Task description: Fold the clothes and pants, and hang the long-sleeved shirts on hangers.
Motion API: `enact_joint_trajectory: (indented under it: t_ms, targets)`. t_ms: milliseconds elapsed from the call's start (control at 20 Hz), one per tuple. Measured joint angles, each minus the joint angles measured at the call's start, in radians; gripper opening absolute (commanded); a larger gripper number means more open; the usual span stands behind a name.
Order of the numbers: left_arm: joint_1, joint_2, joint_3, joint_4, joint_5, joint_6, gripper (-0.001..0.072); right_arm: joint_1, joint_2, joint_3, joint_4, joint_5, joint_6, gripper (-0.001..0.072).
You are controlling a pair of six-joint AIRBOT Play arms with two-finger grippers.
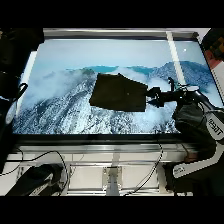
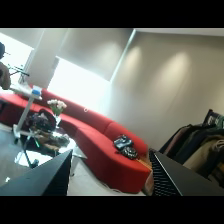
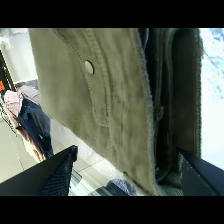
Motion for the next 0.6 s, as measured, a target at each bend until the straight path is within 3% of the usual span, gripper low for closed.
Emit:
enact_joint_trajectory:
  t_ms: [600]
  targets:
    - [-0.002,0.000,0.000,0.000,-0.002,0.000,0.0557,0.075,-0.060,0.052,-0.099,-0.069,0.123,0.0701]
